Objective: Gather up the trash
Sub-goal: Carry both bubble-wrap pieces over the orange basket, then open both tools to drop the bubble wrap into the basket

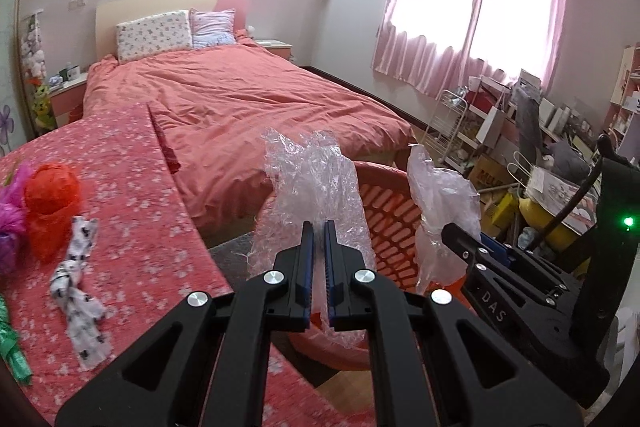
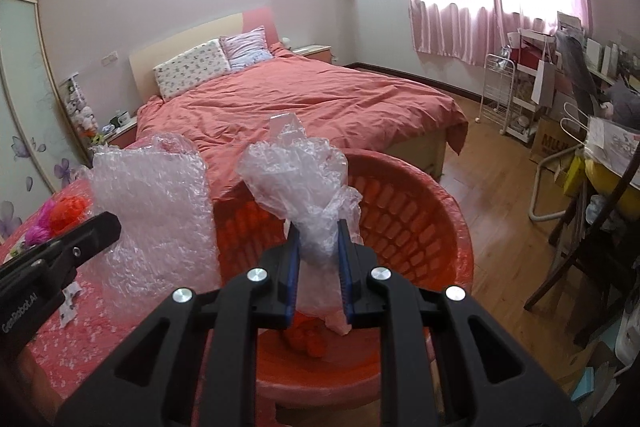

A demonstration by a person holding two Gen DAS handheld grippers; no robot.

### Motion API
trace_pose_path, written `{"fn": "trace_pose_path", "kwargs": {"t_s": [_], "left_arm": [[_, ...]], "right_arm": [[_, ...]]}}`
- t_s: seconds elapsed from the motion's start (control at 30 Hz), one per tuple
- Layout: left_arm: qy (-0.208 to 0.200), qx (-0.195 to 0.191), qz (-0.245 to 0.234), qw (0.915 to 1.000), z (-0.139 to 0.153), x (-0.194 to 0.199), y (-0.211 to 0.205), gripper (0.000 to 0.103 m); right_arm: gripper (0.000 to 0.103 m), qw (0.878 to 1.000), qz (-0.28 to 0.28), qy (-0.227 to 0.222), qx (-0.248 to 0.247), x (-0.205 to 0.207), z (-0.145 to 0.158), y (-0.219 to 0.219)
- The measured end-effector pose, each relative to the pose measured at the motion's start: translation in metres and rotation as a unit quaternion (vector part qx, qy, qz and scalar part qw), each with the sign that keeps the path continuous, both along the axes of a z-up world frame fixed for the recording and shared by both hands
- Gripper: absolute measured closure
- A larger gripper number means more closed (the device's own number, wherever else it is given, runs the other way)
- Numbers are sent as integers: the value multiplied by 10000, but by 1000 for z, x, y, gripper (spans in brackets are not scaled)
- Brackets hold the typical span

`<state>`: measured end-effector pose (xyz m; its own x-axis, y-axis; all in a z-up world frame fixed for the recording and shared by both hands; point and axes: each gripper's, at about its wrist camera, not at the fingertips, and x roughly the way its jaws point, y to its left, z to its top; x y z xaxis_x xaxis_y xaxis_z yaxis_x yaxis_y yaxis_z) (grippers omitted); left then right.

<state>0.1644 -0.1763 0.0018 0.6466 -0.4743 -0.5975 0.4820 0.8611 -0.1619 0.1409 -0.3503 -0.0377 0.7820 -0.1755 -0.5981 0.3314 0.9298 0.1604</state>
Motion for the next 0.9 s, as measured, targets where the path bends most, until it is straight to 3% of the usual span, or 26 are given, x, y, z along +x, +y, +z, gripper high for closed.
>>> {"fn": "trace_pose_path", "kwargs": {"t_s": [0.4,0.57,0.63,0.9], "left_arm": [[263,46,-263,9993,-16,11,-25,98],[422,136,-239,9987,-24,14,-28,97],[474,165,-211,9985,-27,14,-29,97],[652,201,-79,9976,-32,17,-22,80]], "right_arm": [[84,9996,-158,148,160,10,-21,-28],[77,9995,-199,179,194,13,-25,-31],[69,9994,-208,180,195,13,-27,-33],[61,9993,-269,192,146,10,-27,-35]]}}
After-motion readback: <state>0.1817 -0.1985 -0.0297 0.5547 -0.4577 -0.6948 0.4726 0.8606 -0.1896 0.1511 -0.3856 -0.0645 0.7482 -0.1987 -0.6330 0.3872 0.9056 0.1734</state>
